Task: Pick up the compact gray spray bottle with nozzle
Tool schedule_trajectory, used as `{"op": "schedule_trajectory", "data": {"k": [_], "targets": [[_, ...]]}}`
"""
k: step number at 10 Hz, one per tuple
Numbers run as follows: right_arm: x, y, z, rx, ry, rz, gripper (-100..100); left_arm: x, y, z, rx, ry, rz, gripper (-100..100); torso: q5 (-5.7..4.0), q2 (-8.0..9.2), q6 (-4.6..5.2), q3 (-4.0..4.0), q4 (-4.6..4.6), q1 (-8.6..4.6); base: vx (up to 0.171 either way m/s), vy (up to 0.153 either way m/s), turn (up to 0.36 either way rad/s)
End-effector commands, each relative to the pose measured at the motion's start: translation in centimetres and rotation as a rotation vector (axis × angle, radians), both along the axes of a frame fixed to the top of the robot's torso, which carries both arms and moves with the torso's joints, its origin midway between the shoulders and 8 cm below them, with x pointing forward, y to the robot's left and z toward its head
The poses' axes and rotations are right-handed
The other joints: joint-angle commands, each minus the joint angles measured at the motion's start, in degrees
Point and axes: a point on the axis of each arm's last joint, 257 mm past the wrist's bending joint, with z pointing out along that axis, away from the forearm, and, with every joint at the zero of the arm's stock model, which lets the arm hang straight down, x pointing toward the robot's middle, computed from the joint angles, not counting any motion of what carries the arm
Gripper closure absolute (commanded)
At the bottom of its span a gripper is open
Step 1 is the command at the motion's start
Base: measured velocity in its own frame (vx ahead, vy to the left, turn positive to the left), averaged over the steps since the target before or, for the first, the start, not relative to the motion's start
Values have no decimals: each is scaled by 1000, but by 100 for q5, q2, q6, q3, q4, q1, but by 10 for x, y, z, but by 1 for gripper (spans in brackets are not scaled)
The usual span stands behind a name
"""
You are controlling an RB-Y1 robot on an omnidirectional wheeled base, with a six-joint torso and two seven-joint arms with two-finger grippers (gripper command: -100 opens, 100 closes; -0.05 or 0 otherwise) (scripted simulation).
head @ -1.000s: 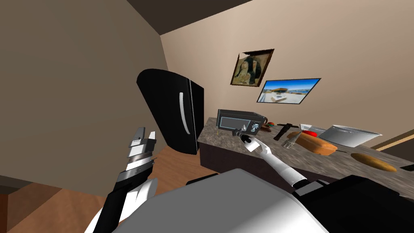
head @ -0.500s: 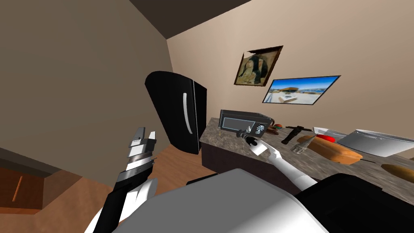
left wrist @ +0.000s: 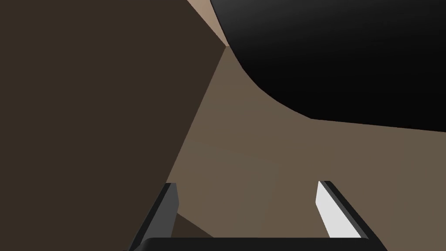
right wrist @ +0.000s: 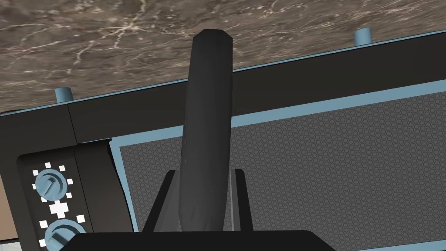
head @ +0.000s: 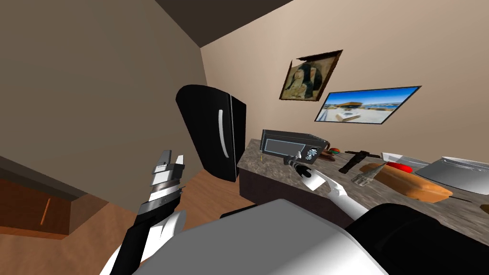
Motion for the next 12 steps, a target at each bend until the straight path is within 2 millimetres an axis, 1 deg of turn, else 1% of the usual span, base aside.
{"op": "schedule_trajectory", "data": {"k": [1,2,4,5,6,8,9,10,11,12], "targets": [[-5,-9,25,-11,-41,-7,100,0,0,0,0,0,0,0,0,0,0,0,0,0,34,9,241],[-15,-13,21,-14,-27,-16,100,0,0,0,0,0,0,0,2,-9,13,-6,-4,6,32,0,40],[-40,-19,4,-14,24,-35,100,0,0,0,0,0,0,0,-10,5,36,-1,-8,-11,9,2,-22],[-35,-27,41,-52,-28,-27,100,0,0,0,0,0,0,0,-10,12,34,2,-7,-11,24,21,294],[-44,-29,47,-52,-35,-36,100,0,0,0,0,0,0,0,1,-3,7,-1,1,-1,35,5,278],[-72,-36,30,-55,23,-55,100,0,0,0,0,0,0,0,-9,-1,26,-2,-4,-1,17,4,26],[-75,-37,27,-55,30,-57,100,0,0,0,0,0,0,0,-12,9,34,3,-3,-9,-4,7,-34],[-67,-40,60,-92,-13,-40,100,0,0,0,0,0,0,0,-14,15,30,7,-1,-13,18,19,342],[-75,-42,67,-92,-19,-50,100,0,0,0,0,0,0,0,-4,1,-2,3,5,-3,33,6,302],[-79,-41,69,-96,-15,-47,100,0,0,0,0,0,0,0,-1,-10,-1,-3,4,3,26,0,29]]}}
